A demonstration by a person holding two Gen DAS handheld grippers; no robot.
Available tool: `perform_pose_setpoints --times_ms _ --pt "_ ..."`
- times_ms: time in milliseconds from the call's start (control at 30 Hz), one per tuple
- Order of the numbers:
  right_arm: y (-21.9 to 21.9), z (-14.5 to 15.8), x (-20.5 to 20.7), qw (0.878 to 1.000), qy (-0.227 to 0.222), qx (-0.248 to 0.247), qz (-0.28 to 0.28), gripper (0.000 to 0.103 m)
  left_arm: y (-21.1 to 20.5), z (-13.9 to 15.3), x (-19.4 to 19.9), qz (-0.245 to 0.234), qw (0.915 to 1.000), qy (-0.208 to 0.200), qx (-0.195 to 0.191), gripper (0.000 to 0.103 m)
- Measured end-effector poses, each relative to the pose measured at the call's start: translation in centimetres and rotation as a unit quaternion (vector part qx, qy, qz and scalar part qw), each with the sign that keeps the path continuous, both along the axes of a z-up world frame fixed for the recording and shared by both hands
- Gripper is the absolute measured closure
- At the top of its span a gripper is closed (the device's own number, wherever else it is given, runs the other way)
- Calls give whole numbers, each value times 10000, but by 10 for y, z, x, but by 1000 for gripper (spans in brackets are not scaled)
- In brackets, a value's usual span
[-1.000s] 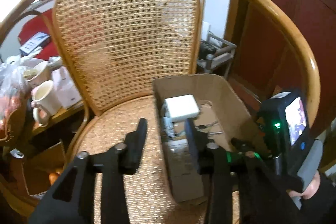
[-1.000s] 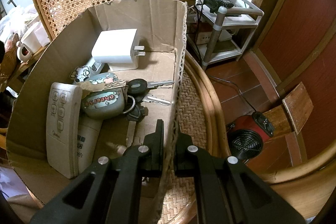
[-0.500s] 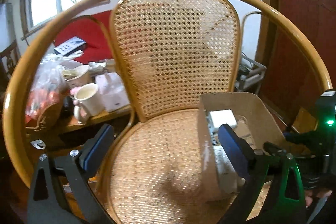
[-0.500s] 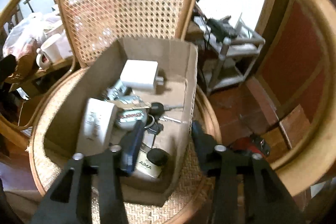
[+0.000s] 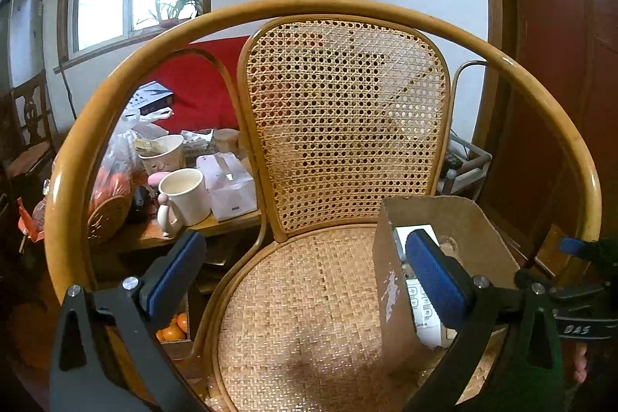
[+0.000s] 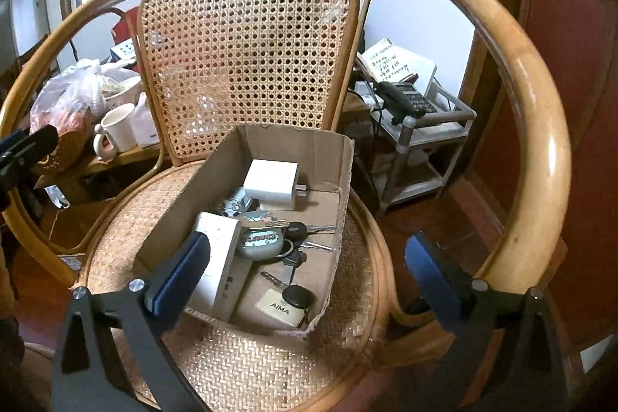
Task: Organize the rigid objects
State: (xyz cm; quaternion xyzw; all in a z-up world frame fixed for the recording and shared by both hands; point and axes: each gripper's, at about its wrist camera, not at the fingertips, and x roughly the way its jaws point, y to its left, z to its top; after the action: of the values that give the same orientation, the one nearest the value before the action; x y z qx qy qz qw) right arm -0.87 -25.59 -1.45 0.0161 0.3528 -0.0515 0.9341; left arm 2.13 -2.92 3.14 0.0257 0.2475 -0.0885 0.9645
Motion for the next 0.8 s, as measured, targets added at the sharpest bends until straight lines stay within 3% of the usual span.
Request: perform_pose_setpoints --times_ms 200,367,800 --pt "0 7 -26 9990 -287 320 71 0 4 0 -11 -47 10000 -56 51 0" --pt "3 8 -45 9983 -495 293 110 0 7 -5 -23 -61 9999 -69 124 0" --pt "-1 8 -49 9983 -539 221 43 0 0 -17 -35 -93 9987 -5 497 0"
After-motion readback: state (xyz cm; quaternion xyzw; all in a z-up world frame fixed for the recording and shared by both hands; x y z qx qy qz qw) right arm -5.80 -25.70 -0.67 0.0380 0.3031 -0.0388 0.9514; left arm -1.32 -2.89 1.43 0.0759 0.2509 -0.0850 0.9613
